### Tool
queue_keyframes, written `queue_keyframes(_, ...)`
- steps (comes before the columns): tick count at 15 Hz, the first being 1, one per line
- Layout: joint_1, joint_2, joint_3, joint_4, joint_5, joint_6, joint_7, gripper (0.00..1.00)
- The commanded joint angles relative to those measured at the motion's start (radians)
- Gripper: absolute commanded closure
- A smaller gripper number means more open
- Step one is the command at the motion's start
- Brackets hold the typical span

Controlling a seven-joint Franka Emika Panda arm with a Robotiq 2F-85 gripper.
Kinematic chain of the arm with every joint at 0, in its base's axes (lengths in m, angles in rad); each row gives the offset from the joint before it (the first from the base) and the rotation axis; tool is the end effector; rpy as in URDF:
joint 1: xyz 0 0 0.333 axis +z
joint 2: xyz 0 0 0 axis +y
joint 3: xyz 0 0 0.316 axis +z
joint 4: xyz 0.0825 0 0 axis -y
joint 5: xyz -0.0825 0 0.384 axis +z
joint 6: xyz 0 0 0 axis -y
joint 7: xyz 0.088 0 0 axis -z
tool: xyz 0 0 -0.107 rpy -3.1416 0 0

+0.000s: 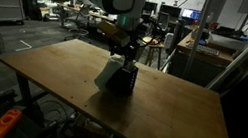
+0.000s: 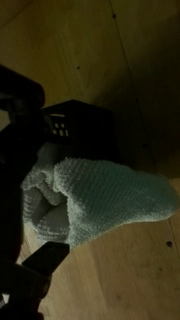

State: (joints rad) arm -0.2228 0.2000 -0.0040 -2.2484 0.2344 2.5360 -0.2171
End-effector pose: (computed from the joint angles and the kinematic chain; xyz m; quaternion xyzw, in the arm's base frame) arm 0.5346 -0.1261 0.2846 -0.9918 0.0979 -0.0579 0.0590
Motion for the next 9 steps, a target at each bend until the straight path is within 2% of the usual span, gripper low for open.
queue_keyframes(1, 0.026, -0.077, -0.013, -0.056, 0.032, 0.015, -0.005, 0.32)
queue_keyframes(9, 0.058, -0.105, -0.016, -0.089, 0.041, 0.106, -0.001, 0.95)
